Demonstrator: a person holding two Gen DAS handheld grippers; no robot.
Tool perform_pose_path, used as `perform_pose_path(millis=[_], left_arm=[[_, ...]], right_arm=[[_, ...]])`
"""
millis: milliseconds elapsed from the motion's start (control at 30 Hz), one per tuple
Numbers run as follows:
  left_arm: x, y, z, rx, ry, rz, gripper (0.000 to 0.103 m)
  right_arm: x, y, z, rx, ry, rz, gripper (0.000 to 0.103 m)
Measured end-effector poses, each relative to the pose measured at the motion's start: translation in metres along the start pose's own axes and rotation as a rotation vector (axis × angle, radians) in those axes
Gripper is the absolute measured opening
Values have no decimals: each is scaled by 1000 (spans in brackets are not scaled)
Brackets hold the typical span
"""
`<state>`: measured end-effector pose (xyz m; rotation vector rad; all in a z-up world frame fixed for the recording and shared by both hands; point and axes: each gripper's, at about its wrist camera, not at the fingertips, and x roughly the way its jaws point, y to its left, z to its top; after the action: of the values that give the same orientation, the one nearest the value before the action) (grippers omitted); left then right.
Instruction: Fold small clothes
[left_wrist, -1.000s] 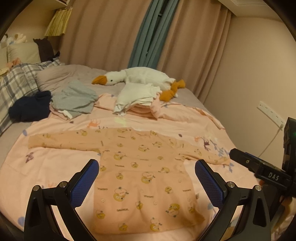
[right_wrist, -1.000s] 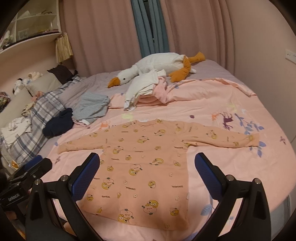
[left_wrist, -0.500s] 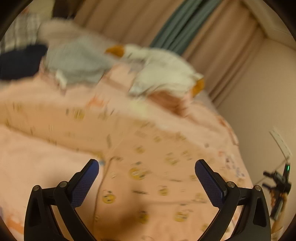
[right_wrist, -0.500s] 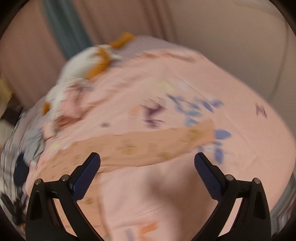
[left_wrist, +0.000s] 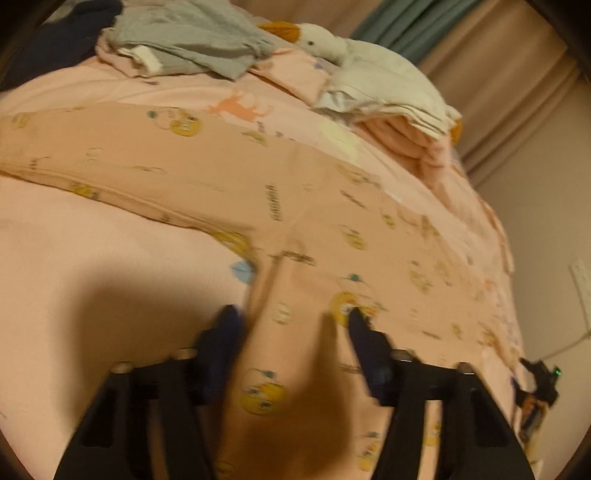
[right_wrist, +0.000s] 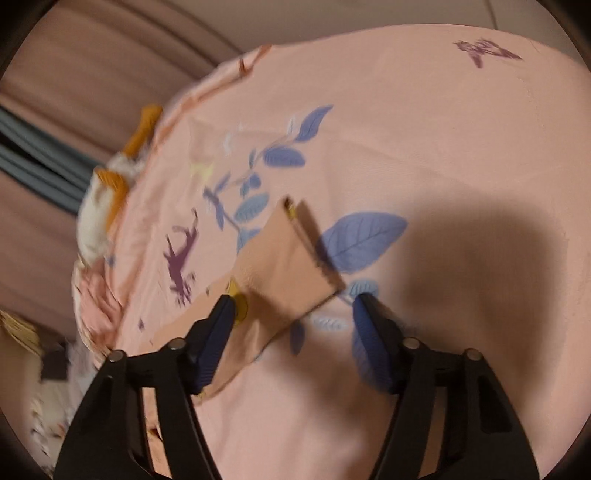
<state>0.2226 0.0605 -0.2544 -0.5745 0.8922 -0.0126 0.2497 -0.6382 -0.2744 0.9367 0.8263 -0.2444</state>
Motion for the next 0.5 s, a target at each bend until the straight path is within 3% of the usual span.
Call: perform_pose_path(millis=[67,200,233,300,500], left_arm=[[-1,4,0,-4,-4,27,37],[1,8,2,-29,-8,10,34],[1,7,2,-24,-9,14,32],[2,5,3,-1,-12,76,19],[3,9,3,-20,-14,65,18]], right_arm=[[-1,-3,1,18,-25,-3,42],[5,-1,3,-4,-41,-70,12],[7,-1,4,5,-49,-68,11],[8,-6,6,16,-61,-66,4],[0,12,13,-64,-58,-91,4]])
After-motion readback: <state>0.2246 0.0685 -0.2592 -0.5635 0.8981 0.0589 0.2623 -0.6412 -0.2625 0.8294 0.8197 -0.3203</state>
